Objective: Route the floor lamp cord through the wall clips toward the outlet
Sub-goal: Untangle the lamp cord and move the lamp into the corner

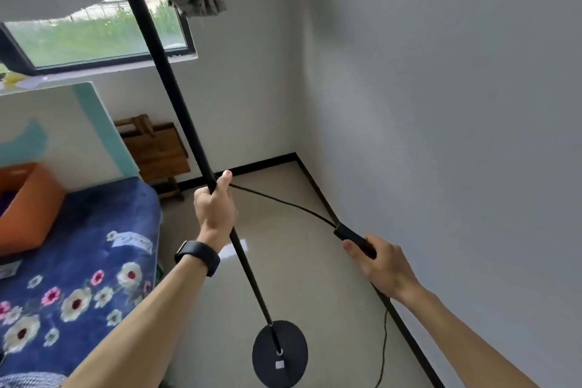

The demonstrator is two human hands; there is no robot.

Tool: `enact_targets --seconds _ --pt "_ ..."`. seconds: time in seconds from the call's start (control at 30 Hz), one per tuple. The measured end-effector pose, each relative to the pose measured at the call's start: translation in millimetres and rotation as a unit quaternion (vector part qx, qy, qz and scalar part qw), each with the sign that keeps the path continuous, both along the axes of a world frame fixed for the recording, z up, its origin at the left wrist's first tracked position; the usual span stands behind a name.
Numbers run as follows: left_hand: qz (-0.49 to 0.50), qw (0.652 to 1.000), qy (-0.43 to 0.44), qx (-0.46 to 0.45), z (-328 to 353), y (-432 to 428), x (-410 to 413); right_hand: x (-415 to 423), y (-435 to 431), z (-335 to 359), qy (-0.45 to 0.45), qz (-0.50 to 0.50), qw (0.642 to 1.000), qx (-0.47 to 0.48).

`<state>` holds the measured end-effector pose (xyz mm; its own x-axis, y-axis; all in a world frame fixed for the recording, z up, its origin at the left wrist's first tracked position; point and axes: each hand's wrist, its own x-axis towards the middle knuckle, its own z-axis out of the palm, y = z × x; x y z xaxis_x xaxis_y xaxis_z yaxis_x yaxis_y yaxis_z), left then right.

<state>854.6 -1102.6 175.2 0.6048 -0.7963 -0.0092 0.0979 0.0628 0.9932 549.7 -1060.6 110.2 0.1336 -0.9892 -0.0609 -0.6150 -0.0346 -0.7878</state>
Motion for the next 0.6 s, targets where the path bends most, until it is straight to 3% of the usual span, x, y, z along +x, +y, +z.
enact_targets --seconds 0.33,0.6 --pt "-0.052 0.998 0.034 0.018 16 -223 48 102 -199 -32 -0.026 -0.055 0.996 0.069" --pt "-0.088 0.996 -0.014 0.029 37 -406 48 210 -394 -51 -0.08 0.026 0.988 0.126"
